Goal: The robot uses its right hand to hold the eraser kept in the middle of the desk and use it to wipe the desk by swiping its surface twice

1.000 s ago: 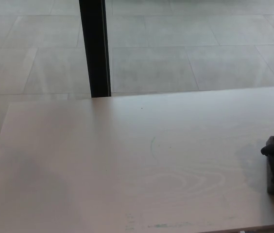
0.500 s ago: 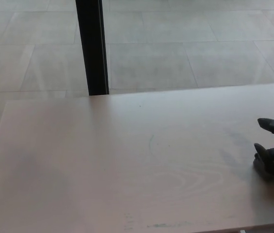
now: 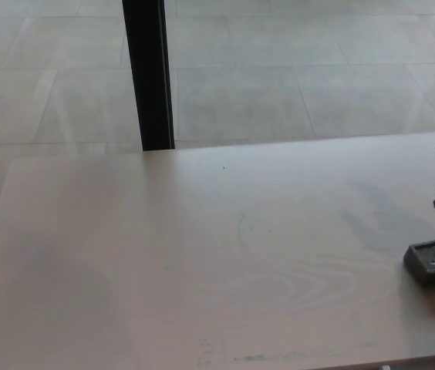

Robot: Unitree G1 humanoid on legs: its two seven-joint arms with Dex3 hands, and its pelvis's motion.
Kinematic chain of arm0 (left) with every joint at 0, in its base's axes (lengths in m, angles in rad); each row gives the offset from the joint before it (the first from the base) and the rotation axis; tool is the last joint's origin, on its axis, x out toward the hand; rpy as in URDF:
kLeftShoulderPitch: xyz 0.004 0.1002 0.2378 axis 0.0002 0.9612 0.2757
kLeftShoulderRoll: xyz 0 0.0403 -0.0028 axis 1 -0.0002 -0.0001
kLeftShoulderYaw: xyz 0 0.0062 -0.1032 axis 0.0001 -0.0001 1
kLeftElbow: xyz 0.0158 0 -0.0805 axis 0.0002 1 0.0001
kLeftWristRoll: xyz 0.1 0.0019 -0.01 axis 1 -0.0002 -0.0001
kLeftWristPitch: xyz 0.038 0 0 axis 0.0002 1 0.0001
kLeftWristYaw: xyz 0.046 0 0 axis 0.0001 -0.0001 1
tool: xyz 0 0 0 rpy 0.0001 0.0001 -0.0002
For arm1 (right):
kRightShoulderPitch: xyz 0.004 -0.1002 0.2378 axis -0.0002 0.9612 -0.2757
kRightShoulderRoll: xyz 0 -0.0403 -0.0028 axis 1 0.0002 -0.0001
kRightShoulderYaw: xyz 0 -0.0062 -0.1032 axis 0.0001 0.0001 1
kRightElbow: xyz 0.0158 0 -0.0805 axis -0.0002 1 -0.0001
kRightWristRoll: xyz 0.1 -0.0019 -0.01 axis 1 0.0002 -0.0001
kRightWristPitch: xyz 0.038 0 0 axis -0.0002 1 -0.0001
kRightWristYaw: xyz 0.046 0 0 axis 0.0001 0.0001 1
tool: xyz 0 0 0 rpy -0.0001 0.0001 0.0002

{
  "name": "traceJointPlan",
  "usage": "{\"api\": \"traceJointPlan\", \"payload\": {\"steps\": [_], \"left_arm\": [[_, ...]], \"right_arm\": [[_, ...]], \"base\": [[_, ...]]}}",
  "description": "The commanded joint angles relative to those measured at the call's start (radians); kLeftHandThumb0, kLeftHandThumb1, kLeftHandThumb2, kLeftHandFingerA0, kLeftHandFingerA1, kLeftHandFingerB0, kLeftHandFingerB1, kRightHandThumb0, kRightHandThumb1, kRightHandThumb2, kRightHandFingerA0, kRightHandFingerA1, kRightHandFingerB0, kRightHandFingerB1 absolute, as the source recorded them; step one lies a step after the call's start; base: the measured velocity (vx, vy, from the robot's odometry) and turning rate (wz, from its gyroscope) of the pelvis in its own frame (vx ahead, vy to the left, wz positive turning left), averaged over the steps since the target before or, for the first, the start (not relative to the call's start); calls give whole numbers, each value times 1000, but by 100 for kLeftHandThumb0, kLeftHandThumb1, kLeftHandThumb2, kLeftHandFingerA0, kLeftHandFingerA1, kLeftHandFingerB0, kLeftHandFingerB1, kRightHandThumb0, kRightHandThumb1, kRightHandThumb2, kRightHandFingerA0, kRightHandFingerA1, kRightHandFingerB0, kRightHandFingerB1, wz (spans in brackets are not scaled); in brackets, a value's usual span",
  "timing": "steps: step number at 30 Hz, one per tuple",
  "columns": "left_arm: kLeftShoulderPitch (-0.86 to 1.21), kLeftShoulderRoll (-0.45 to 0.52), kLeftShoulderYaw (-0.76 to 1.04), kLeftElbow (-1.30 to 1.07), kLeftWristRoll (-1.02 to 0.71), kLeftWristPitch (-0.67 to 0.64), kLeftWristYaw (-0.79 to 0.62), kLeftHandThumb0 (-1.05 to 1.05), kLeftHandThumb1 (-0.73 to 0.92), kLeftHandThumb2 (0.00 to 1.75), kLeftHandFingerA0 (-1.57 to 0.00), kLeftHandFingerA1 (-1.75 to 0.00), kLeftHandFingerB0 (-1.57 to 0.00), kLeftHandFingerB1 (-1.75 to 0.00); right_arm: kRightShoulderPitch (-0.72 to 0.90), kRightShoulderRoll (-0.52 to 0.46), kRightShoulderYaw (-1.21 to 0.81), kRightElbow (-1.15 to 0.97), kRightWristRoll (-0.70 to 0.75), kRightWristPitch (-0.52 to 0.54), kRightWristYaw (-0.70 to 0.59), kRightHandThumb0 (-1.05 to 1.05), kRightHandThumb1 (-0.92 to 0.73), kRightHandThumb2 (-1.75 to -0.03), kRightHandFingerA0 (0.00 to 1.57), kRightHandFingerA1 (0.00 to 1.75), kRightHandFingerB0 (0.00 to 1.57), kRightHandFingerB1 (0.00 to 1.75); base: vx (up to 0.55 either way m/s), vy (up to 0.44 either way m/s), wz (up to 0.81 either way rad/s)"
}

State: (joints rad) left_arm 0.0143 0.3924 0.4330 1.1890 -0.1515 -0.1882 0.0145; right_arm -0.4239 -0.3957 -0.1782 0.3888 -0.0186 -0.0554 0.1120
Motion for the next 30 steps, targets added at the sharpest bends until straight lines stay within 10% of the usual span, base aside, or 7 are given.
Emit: {"api": "traceJointPlan", "payload": {"steps": [1, 13, 14, 15, 16, 30], "left_arm": [[30, 33, 7, -17, -13, -6, -12, -54, 56, 99, -77, -80, -63, -69], [30, 37, 9, 4, -10, -15, -11, -55, 58, 99, -77, -79, -63, -69], [31, 36, 9, -1, -11, -12, -10, -55, 58, 99, -78, -79, -64, -69], [28, 37, 8, -2, -10, -10, -8, -55, 58, 99, -78, -79, -64, -69], [26, 38, 7, 2, -8, -11, -10, -55, 58, 99, -78, -79, -64, -69], [22, 31, 1, 6, 0, 13, 6, -55, 60, 101, -75, -78, -57, -67]], "right_arm": [[53, -161, -226, -112, 230, 235, 149, -59, -70, -62, 85, 72, 56, 45], [303, -318, -792, 204, 353, -7, 82, -81, -64, -61, 121, 74, 90, 60], [333, -304, -825, 206, 350, -3, 40, -80, -48, -97, 116, 86, 88, 70], [331, -303, -828, 211, 346, -3, 36, -80, -48, -97, 116, 86, 88, 70], [354, -285, -858, 215, 355, -11, 17, -83, -64, -61, 123, 78, 88, 65], [457, -164, -1037, 629, 418, -162, -131, -77, -75, -63, 106, 106, 64, 99]], "base": [[0, 0, 0], [0, 0, 0], [0, 0, 0], [0, 0, 0], [0, 0, 0], [0, 0, 0]]}}
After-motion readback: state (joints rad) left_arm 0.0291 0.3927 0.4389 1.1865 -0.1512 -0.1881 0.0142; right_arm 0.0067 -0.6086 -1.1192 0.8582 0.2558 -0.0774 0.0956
